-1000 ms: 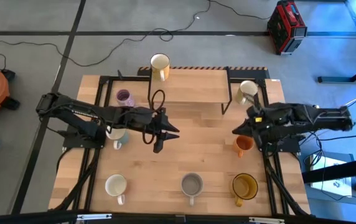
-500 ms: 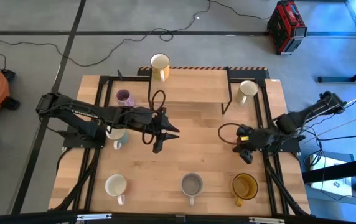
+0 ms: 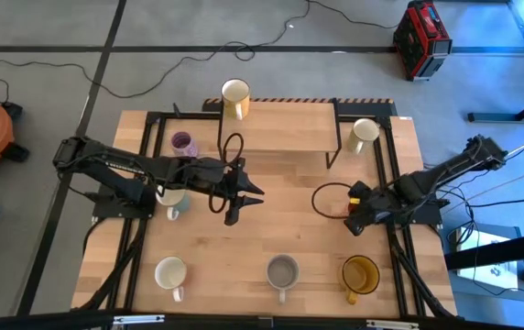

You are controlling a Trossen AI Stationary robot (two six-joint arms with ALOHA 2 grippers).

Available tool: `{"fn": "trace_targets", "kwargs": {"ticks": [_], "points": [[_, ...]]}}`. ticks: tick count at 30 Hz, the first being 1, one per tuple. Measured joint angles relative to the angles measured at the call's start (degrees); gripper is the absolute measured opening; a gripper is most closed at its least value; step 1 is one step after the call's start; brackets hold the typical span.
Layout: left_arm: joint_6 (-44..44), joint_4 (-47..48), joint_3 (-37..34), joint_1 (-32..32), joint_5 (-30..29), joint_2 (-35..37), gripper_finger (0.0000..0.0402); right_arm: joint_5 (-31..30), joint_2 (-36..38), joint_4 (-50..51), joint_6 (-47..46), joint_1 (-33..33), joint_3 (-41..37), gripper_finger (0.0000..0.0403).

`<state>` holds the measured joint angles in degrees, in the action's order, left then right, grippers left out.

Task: Place coffee mugs
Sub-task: Put the orange mug on the shelf

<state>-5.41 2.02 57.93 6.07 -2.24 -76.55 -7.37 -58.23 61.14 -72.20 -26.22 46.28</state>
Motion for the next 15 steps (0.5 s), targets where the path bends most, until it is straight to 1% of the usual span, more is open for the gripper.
{"fn": "trace_targets", "kwargs": {"ticks": [3,6,11,15], "points": [[0.0,0.02,0.0,-0.04,0.0,0.0,0.0105,-0.46,-2.52,0.95,0.03,0.0,-0.02,0.0201],[0.02,0.02,0.0,-0.04,-0.02,0.0,0.0105,-0.95,-5.17,0.99,0.46,0.0,-0.02,0.0205],[0.02,0.02,0.0,-0.04,-0.02,0.0,0.0105,-1.67,-9.91,0.99,1.16,0.14,-0.02,0.0188],[0.04,0.02,0.0,-0.04,-0.02,0.0,0.0105,-0.34,-13.2,0.2,5.16,2.43,-0.04,0.0163]]}}
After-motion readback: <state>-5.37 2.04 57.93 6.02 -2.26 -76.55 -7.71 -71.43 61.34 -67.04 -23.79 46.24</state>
